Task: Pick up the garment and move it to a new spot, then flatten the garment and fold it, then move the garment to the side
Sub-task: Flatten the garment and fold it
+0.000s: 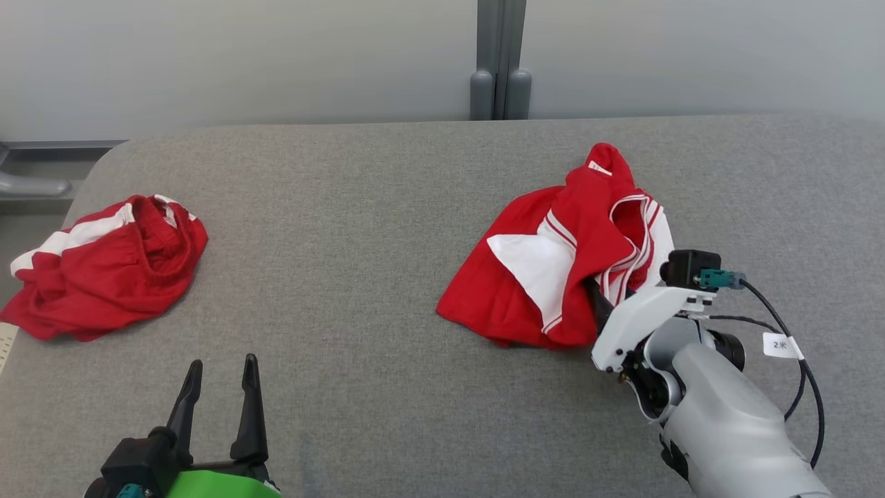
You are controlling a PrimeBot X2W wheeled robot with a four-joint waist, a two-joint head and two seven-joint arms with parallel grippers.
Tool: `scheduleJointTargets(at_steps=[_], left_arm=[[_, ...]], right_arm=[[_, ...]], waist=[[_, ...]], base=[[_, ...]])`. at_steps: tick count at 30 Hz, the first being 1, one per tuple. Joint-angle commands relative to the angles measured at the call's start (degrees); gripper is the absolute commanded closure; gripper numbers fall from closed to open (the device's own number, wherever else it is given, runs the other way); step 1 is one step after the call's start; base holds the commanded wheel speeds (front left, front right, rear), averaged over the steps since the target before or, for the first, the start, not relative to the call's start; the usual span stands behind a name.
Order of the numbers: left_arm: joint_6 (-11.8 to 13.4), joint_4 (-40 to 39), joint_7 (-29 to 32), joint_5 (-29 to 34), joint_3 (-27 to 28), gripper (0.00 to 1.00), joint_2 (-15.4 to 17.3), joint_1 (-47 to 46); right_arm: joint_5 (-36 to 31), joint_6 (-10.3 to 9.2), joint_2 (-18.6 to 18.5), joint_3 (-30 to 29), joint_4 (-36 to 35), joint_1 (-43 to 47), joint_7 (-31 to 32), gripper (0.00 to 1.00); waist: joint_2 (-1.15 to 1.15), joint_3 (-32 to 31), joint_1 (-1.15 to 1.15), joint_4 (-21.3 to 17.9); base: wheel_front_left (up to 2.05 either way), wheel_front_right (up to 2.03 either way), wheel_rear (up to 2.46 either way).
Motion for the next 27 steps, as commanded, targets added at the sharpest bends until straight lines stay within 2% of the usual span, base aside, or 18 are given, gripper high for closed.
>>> scheduleJointTargets(at_steps=[1,7,14,16,19,22,25,27], left_arm=[[-0.03,0.05,-0.03,0.26,-0.07,0.00,0.19,-0.89],[-0.21,0.14,-0.02,-0.08,-0.29,0.00,0.71,-0.59],[-0.06,-0.36,0.19,0.02,-0.86,0.00,0.96,-1.03],[-0.18,-0.39,0.28,0.09,-1.10,0.00,0.94,-1.37],[-0.54,-0.20,0.36,0.32,-1.92,0.00,0.82,-1.94],[-0.46,0.04,0.42,0.47,-2.52,0.00,0.57,-2.41],[-0.51,0.25,0.38,0.43,-2.71,0.00,0.62,-2.94],[-0.48,0.21,0.31,0.47,-2.80,0.00,0.57,-3.14]], right_arm=[[0.77,-0.03,-0.12,1.36,0.40,-1.33,-1.21,1.00],[0.84,-0.02,-0.10,6.30,-1.57,-6.85,-6.92,1.00],[-0.46,-0.02,-0.12,14.17,-8.30,-16.77,-5.99,1.00],[1.87,-0.01,-0.01,17.55,-11.25,-19.64,-4.72,1.00],[10.95,-0.01,-0.27,19.42,-14.73,-23.28,-3.33,1.00],[19.78,-0.01,-0.09,21.33,-17.50,-27.62,-4.50,1.00],[23.93,-0.01,-0.08,24.38,-19.28,-32.94,-7.91,1.00],[22.37,-0.01,-0.32,25.49,-18.53,-36.85,-10.04,1.00]], waist=[[0.00,-0.13,0.00,0.01],[0.00,-0.81,0.00,-0.57],[0.00,-0.88,0.00,-1.05],[0.00,-0.62,0.00,-0.80],[0.00,-0.35,0.00,0.23],[0.00,-0.16,0.00,1.33],[0.00,0.42,0.00,2.27],[0.00,0.86,0.00,2.66]], base=[[0.00,0.00,0.00],[0.00,0.00,0.00],[0.00,0.00,0.00],[0.00,0.00,0.00],[0.00,0.00,0.00],[0.00,0.00,0.00],[0.00,0.00,0.00],[0.00,0.00,0.00]])
